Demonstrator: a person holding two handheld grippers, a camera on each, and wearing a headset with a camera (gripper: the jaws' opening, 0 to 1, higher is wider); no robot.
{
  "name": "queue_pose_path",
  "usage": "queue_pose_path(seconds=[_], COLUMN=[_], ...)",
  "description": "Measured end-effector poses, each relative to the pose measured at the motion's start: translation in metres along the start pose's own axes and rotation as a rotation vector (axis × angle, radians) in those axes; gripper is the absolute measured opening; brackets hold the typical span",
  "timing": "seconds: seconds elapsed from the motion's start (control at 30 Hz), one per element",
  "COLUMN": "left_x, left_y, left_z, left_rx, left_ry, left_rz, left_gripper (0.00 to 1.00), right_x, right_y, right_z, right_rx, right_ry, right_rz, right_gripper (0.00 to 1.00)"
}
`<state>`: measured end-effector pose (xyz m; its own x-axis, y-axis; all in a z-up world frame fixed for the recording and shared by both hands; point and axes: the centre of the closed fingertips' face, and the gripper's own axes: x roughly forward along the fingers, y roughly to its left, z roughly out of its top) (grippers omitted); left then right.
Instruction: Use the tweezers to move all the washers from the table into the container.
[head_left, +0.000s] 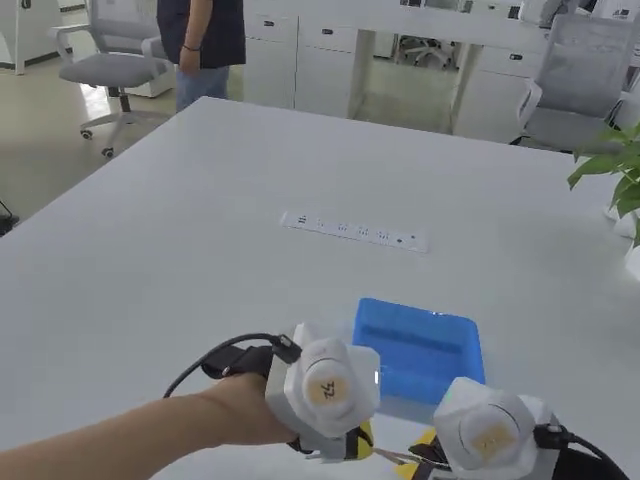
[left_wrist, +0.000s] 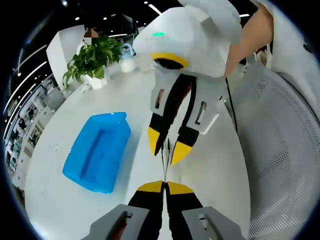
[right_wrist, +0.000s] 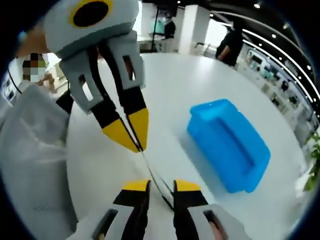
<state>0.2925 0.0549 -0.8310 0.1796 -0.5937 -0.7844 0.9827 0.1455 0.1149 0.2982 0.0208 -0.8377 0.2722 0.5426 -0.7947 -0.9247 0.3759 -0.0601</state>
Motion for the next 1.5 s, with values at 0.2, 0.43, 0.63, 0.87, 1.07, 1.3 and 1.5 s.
queue_pose_path(seconds=[0.2,0.43,0.63,0.87,1.07,1.3,1.5], left_x=[0.01,0.019,0.018,0.015,0.008,-0.02,-0.049], left_y=[-0.004,-0.003,0.0,-0.004,0.009,0.008,-0.009], left_z=[-0.021,-0.037,-0.032,-0.027,-0.037,-0.035,-0.02], left_rx=[-0.026,-0.021,-0.079,-0.089,-0.245,-0.442,-0.602], left_ry=[0.052,0.118,0.086,0.106,0.124,0.006,-0.104], left_rz=[-0.012,-0.011,-0.014,0.0,0.1,0.223,0.302], left_gripper=[0.0,0.0,0.0,0.0,0.25,0.6,0.85], right_x=[-0.035,-0.069,-0.085,-0.097,-0.103,-0.111,-0.11], right_y=[0.004,0.0,-0.01,-0.024,-0.017,-0.009,-0.005], right_z=[-0.004,-0.01,-0.005,0.009,0.009,-0.009,-0.02], right_rx=[0.149,0.348,0.358,0.378,0.4,0.446,0.474], right_ry=[-0.077,-0.15,-0.195,-0.261,-0.284,-0.282,-0.267], right_rz=[-0.034,-0.079,-0.127,-0.169,-0.17,-0.191,-0.204], right_gripper=[0.24,0.31,0.33,0.36,0.41,0.48,0.59])
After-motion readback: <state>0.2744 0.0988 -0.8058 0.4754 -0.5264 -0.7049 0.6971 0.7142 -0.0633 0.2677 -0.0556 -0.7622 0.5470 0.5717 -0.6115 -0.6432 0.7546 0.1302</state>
